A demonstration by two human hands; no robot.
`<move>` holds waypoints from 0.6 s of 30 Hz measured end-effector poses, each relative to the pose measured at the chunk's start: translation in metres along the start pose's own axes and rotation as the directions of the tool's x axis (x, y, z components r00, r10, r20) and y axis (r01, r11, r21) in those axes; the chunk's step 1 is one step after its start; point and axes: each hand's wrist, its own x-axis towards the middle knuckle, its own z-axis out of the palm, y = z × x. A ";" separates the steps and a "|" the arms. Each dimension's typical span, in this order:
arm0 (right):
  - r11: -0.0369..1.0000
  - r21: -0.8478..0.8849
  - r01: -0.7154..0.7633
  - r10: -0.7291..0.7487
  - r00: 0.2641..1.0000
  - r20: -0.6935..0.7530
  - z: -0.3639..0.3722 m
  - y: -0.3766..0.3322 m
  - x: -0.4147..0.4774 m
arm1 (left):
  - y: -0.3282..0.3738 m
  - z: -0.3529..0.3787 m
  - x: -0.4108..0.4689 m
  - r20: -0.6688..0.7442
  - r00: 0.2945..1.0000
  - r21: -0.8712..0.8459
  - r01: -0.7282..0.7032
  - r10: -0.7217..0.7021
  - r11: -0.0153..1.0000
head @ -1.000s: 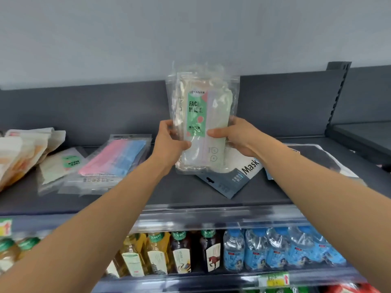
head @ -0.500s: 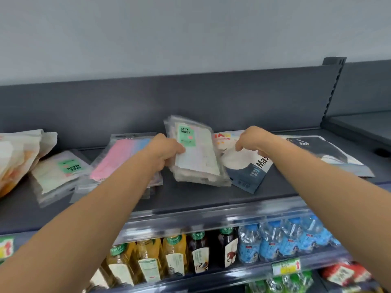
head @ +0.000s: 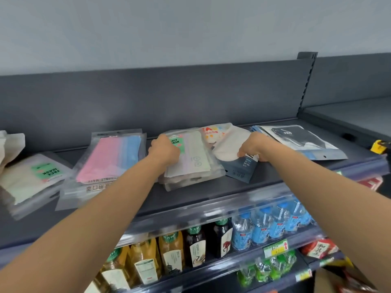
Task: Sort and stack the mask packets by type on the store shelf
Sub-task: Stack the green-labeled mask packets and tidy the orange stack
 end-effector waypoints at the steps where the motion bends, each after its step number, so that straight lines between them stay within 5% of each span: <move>1: 1.000 -0.003 -0.007 0.007 1.000 -0.002 0.000 0.000 0.002 | 0.002 0.000 -0.001 -0.006 0.999 0.012 -0.031 0.031 0.999; 5: 1.000 0.025 -0.011 0.009 0.999 0.044 -0.003 -0.003 0.006 | 0.011 0.000 -0.010 0.118 0.974 0.069 -0.201 0.192 0.977; 9: 1.000 0.017 -0.002 0.001 0.998 0.063 -0.002 0.002 0.015 | 0.016 0.001 -0.024 0.313 0.946 0.156 -0.139 0.085 0.978; 15: 0.974 -0.226 -0.022 0.035 0.998 0.055 -0.006 0.003 0.024 | 0.018 0.003 -0.021 0.220 0.974 -0.032 0.059 -0.051 0.998; 18: 0.985 -0.155 0.080 -0.079 0.997 0.012 -0.004 -0.007 0.024 | 0.018 0.003 -0.022 0.142 0.983 -0.119 0.136 -0.119 0.984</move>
